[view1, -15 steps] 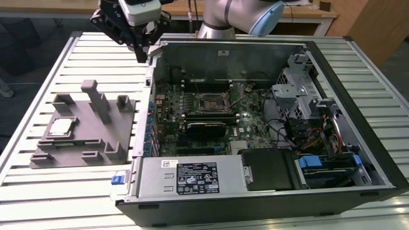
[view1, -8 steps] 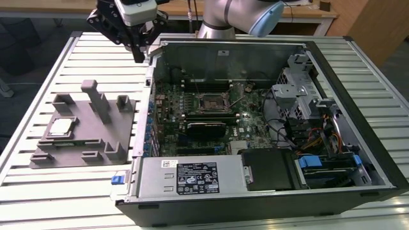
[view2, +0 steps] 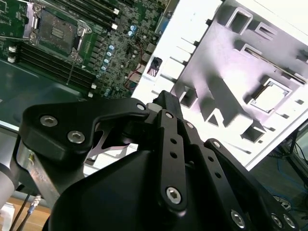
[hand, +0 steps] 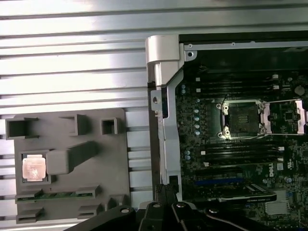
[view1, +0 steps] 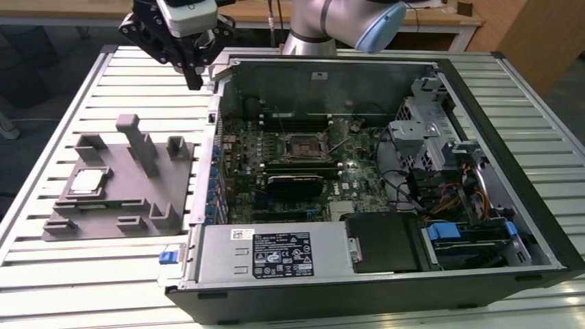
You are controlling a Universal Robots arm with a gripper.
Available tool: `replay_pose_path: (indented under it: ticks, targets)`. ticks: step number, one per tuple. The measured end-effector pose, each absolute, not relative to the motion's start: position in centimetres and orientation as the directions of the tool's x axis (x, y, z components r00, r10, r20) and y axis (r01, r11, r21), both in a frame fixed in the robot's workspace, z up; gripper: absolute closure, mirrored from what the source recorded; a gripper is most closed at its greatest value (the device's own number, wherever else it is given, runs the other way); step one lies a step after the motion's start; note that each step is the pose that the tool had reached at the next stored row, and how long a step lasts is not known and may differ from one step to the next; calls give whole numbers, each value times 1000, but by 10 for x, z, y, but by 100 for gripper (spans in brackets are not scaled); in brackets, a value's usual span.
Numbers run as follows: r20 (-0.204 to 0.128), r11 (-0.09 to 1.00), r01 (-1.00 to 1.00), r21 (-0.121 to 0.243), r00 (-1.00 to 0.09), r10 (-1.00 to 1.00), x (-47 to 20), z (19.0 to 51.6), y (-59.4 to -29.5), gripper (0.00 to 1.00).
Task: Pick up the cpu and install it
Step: 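Reach for the cpu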
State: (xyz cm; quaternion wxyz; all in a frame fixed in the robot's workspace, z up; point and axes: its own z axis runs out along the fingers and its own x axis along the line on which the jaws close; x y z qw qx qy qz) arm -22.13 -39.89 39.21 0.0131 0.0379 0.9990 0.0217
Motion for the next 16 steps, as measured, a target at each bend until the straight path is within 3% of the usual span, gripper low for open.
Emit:
replay_pose_path:
  ticks: [16]
  targets:
    - [-24,996,75,44,-997,76,-233,392,-399,89]
